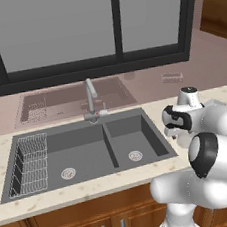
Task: Place the tupperware in the left basin and the glass cup in the right basin of the sink.
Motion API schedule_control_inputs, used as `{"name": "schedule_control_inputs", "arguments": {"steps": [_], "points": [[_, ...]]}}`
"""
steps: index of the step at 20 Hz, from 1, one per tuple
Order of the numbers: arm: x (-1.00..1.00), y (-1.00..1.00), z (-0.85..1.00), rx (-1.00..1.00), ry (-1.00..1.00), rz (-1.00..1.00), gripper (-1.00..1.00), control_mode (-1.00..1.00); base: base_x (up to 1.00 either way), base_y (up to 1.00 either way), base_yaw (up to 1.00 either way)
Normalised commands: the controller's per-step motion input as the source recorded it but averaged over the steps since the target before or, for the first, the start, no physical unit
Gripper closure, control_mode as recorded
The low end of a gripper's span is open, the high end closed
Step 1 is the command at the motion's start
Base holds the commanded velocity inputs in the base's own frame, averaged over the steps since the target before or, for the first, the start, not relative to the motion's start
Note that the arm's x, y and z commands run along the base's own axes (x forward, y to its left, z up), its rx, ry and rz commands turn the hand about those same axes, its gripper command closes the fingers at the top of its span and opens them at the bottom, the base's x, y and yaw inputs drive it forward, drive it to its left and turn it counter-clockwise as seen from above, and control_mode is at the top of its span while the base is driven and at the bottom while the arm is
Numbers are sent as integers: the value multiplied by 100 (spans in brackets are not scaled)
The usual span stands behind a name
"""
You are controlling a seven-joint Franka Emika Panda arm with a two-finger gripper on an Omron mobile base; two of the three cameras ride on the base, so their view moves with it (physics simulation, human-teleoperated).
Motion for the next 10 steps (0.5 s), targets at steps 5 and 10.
{"name": "schedule_control_inputs", "arguments": {"steps": [5,10], "points": [[0,0,-13,0,0,0,-100,-100,0,0,0],[0,0,-15,0,0,0,-100,-100,0,0,0]]}}
